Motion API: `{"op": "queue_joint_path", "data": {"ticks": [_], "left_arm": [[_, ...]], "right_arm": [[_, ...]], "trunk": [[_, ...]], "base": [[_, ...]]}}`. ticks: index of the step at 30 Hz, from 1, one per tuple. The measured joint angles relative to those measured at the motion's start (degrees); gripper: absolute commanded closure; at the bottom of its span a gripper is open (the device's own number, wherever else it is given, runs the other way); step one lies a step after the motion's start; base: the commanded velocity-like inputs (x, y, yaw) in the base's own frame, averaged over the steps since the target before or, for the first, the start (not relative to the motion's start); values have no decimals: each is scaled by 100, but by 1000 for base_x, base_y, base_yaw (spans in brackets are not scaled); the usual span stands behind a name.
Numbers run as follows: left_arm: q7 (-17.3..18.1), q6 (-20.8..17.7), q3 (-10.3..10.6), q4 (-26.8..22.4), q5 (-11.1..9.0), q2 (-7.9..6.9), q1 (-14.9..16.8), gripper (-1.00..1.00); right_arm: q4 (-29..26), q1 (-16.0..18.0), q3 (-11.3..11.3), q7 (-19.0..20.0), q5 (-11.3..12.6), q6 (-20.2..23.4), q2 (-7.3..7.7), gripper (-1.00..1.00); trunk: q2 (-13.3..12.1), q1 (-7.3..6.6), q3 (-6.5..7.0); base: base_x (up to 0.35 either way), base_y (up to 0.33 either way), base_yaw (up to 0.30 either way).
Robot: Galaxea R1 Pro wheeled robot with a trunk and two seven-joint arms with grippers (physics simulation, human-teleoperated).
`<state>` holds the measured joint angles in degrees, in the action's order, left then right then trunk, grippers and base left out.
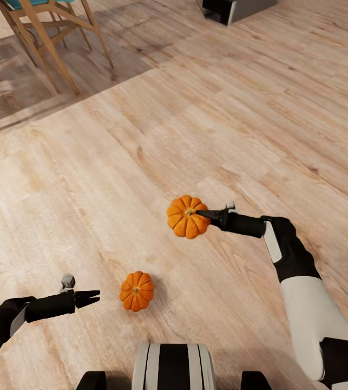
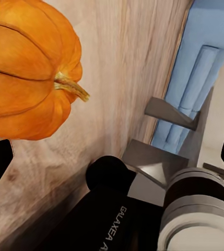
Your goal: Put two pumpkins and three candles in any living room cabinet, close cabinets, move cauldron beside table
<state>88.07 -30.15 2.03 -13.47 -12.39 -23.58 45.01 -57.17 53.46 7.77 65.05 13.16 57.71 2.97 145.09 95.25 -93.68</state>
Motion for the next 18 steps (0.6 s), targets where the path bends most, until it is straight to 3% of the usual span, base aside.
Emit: {"op": "queue_joint_path", "data": {"ticks": [3,8,18], "left_arm": [[6,0,0,-21,0,-19,0,-100],[-57,-1,0,-16,0,-27,0,-100],[-97,17,0,-21,0,-24,-1,-100]], "right_arm": [[43,-23,-245,-19,-6,-15,-59,100],[54,-37,-346,-88,4,-6,-461,100],[56,-38,-356,-94,22,-10,-535,100]], "trunk": [[4,8,-66],[11,21,-177],[24,46,-399]], "base": [[0,0,0],[0,0,0],[0,0,0]]}}
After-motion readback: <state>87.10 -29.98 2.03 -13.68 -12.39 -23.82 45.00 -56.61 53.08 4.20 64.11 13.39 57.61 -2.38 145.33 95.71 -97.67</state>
